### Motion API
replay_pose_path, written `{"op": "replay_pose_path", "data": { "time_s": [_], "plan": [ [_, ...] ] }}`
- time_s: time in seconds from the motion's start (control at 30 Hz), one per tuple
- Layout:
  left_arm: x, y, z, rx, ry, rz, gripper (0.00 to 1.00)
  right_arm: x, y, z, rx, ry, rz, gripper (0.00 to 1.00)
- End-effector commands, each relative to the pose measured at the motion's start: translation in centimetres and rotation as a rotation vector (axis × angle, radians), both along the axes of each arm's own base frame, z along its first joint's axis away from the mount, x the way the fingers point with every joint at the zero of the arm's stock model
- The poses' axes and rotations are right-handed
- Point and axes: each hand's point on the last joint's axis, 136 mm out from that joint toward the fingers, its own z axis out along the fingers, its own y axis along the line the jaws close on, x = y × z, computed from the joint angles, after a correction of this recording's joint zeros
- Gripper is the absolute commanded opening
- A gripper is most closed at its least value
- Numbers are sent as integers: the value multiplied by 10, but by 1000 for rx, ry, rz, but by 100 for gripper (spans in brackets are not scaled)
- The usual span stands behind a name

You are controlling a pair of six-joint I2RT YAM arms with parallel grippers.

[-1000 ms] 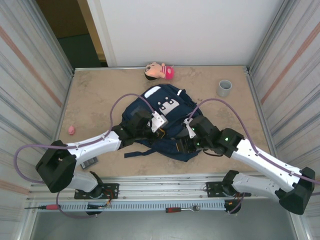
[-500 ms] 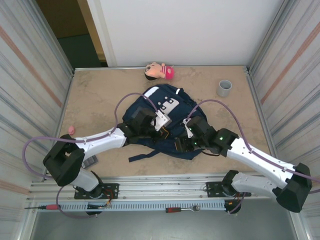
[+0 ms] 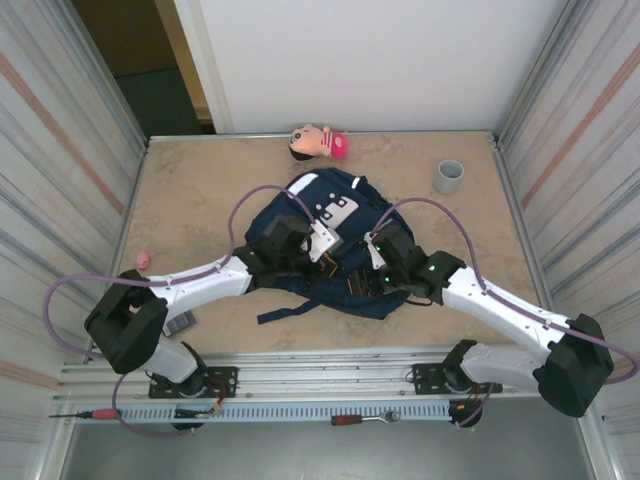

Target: Pack the student bag

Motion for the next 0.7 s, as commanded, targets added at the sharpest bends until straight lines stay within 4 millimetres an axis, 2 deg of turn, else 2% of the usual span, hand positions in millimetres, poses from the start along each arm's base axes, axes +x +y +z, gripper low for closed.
{"op": "replay_pose_path", "data": {
  "time_s": [0.0,0.17,0.3,0.43,0.67],
  "plan": [
    [2,-5,16,-41,-23,-2,0,11,10,14,46,-35,31,39],
    [7,-3,14,-39,-30,33,0,13,-2,19,-1,-50,-1,18],
    [13,8,4,2,-34,95,0,15,-18,28,-28,-56,-40,6],
    [18,20,-9,74,-31,149,0,11,-26,39,-11,-41,-46,0],
    [17,36,-26,183,-41,185,0,-5,-16,37,30,117,19,0]
  ]
}}
